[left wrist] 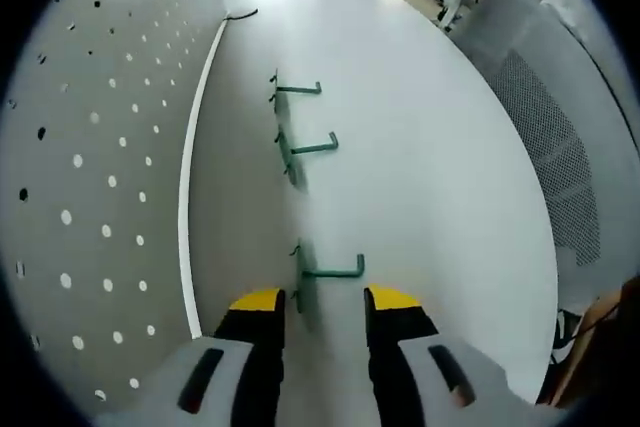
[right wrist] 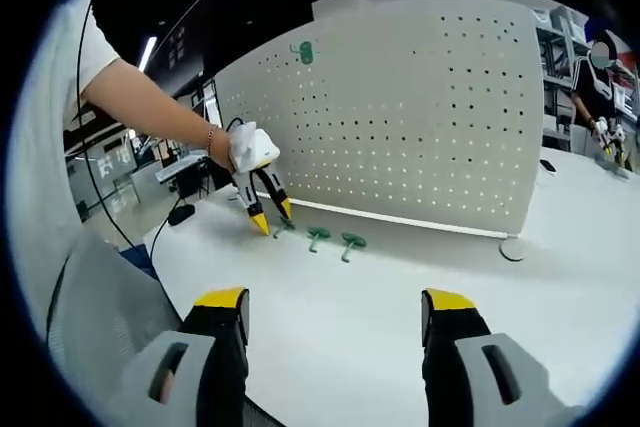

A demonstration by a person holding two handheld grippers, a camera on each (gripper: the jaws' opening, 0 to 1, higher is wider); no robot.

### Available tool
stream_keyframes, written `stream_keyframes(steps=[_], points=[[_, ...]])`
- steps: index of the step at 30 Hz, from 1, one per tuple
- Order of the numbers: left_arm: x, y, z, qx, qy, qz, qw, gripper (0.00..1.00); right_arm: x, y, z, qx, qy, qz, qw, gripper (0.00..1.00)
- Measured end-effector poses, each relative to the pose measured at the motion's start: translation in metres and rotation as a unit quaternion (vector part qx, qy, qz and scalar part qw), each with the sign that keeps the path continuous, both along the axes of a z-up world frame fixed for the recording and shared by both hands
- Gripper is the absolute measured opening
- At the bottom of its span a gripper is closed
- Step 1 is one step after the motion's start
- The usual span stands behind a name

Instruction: Insert the hook assembly into the mounting plate slot until the hook locks in place.

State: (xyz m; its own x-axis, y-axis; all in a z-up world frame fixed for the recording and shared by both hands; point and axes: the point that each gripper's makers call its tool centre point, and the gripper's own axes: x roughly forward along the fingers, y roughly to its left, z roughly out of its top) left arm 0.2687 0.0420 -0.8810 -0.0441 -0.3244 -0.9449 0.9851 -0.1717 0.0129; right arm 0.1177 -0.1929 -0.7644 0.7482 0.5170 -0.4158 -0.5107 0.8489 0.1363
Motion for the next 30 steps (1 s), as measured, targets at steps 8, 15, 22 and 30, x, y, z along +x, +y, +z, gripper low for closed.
stream_keyframes(steps=[8, 15, 22, 30], points=[[0.0023, 0.0, -0.0001, -0.005, -0.003, 0.024, 0.9997, 0.22, 0.001, 0.0011, -0.0008, -0.003, 0.0, 0.004, 1.0, 0.67], [0.0049, -0.0007, -0.0004, -0.018, -0.015, 0.047, 0.9986, 0.13, 0.0027, 0.0036, 0.0004, -0.001, -0.002, 0.007, 1.0, 0.67], [0.0088, -0.0007, -0.0015, -0.022, -0.034, 0.053, 0.9978, 0.06, 0.0019, 0.0023, 0.0002, -0.001, -0.001, 0.005, 1.0, 0.67], [0.0083, -0.0007, -0.0008, -0.022, -0.042, 0.049, 0.9977, 0.04, 0.0022, 0.0019, 0.0027, 0.0, -0.004, 0.003, 1.0, 0.67]])
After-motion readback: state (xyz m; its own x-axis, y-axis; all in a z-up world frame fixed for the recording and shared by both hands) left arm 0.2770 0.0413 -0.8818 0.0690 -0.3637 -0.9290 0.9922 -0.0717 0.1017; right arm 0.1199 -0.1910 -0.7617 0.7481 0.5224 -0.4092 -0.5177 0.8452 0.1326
